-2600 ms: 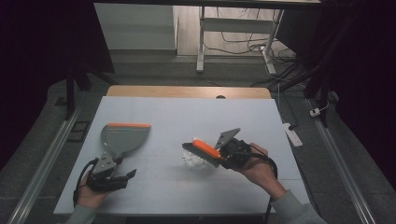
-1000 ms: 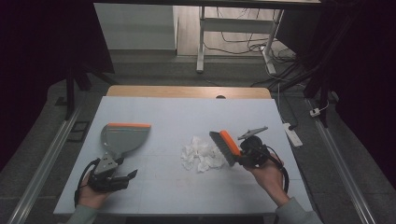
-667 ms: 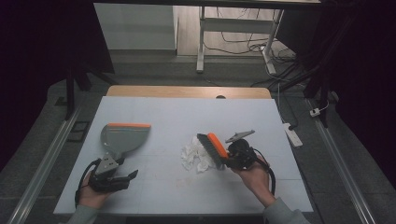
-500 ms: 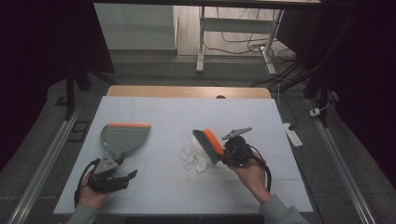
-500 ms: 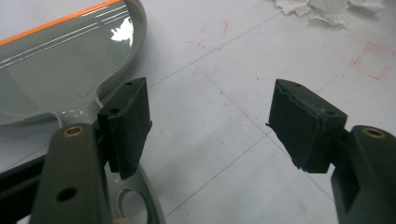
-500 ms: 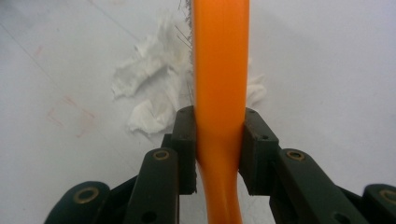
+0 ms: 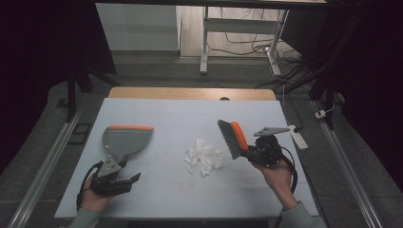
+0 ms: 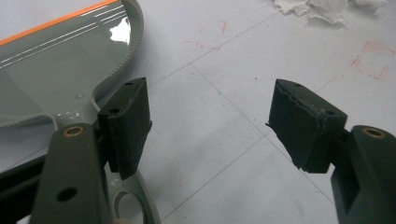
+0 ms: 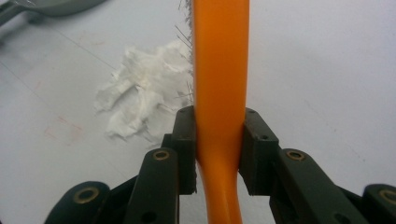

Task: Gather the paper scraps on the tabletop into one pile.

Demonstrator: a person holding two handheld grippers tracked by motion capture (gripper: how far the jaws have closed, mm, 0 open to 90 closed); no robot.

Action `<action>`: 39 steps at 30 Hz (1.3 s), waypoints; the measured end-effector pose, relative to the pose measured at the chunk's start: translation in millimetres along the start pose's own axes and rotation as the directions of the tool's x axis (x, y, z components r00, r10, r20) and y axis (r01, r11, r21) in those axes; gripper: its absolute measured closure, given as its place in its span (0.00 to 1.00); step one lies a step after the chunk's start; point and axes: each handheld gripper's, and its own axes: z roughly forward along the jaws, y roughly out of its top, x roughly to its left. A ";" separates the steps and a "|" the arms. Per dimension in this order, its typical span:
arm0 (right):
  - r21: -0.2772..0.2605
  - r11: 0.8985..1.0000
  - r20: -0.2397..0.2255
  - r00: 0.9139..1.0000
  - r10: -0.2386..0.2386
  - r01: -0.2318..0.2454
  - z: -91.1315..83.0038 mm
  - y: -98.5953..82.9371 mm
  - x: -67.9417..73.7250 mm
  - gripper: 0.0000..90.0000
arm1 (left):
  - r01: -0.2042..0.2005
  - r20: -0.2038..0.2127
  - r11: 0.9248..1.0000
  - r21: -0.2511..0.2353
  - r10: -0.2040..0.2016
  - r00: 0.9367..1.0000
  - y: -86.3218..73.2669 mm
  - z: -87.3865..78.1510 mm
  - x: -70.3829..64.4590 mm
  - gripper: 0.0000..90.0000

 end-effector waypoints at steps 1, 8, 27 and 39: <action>0.003 1.000 0.001 1.000 -0.001 0.001 0.8 -1.9 -2.0 0.78 | 0.001 0.000 1.000 0.000 -0.001 1.000 0.0 -0.1 0.2 0.34; 0.008 1.000 0.011 1.000 -0.001 0.001 2.9 -12.2 -11.6 0.79 | 0.018 0.011 1.000 -0.009 -0.018 1.000 0.8 0.1 0.1 0.33; -0.049 0.994 0.055 0.994 -0.095 0.097 -18.2 -58.5 -20.9 0.78 | 0.015 0.017 1.000 -0.018 -0.015 1.000 4.4 1.0 -3.5 0.33; -0.095 0.988 0.075 0.991 -0.113 0.120 -25.3 -89.1 -28.7 0.78 | -0.002 0.020 1.000 -0.017 0.002 1.000 6.2 2.7 -6.1 0.33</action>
